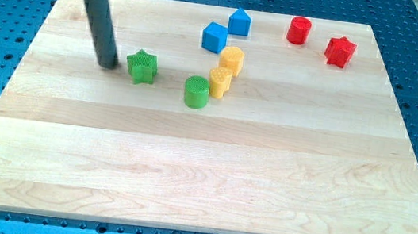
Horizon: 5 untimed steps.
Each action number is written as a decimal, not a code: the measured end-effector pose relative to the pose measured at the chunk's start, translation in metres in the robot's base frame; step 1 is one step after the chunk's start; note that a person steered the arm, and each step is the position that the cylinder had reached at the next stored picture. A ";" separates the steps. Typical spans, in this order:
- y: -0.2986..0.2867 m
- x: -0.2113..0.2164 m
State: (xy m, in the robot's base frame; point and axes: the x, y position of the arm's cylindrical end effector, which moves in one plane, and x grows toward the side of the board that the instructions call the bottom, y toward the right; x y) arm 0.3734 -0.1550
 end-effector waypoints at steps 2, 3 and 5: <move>0.026 0.045; 0.047 0.106; 0.224 0.117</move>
State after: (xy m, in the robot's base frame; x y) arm 0.4908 0.0693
